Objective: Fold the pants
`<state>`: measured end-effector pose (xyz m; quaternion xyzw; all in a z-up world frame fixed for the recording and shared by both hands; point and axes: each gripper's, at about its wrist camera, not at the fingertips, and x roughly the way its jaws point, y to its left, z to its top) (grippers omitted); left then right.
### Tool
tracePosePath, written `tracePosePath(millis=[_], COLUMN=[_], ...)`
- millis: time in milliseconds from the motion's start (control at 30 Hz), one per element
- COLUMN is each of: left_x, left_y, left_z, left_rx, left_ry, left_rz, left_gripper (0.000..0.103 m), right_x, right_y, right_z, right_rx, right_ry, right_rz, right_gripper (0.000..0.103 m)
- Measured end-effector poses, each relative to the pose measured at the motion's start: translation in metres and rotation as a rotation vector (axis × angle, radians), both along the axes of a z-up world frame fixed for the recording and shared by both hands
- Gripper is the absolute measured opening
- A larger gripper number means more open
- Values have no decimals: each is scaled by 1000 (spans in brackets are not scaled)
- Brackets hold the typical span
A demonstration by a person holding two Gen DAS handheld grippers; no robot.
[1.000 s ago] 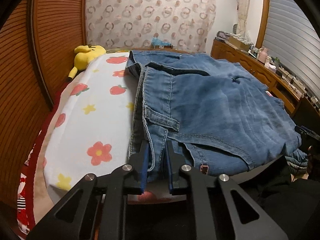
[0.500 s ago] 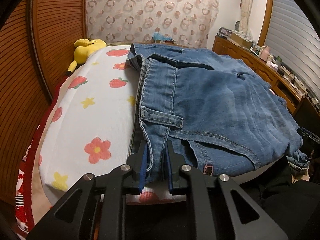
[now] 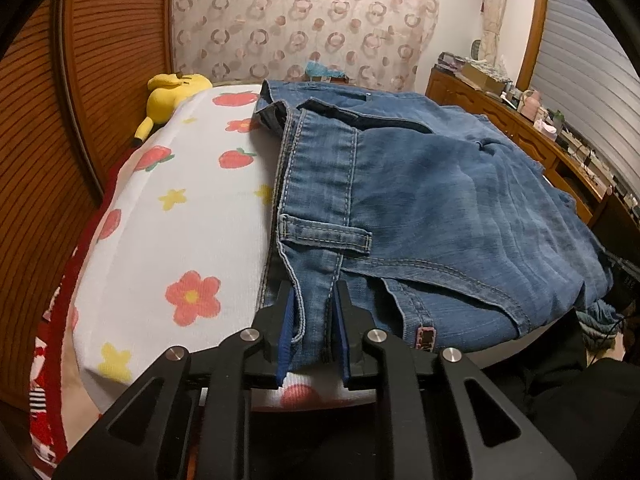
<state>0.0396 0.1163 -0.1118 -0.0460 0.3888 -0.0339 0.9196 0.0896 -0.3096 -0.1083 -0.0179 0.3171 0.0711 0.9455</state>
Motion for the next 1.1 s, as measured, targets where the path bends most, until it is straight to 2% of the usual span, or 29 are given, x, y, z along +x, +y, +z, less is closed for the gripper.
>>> tracePosePath(millis=[67, 167, 500, 533, 567, 667, 767, 967, 1100], left_x=[-1, -4, -15, -18, -21, -27, -29, -25, -32], left_y=[0, -1, -7, -8, -8, -6, -8, -9, -9], left_z=[2, 10, 54, 58, 63, 79, 88, 83, 94], left_rx=[-3, -8, -19, -21, -21, -23, 0, 2, 7], left_ry=[-9, -32, -141, -156, -173, -212, -229, -209, -240], left_rz=[-10, -13, -42, -43, -41, -39, -51, -49, -48], left_gripper=[13, 11, 8, 8, 2, 2, 2, 2, 2], right_x=[-3, -3, -6, -6, -6, -7, -10, -7, -10], right_y=[2, 1, 0, 0, 0, -3, -5, 1, 1], right_z=[3, 9, 37, 39, 41, 44, 48, 37, 43], right_rx=[-11, -7, 34, 34, 33, 30, 27, 8, 10], right_ry=[-10, -30, -169, -180, -190, -216, -245, -251, -271], right_rz=[13, 20, 29, 31, 34, 32, 30, 35, 38], right_gripper=[7, 6, 6, 6, 6, 6, 6, 5, 5])
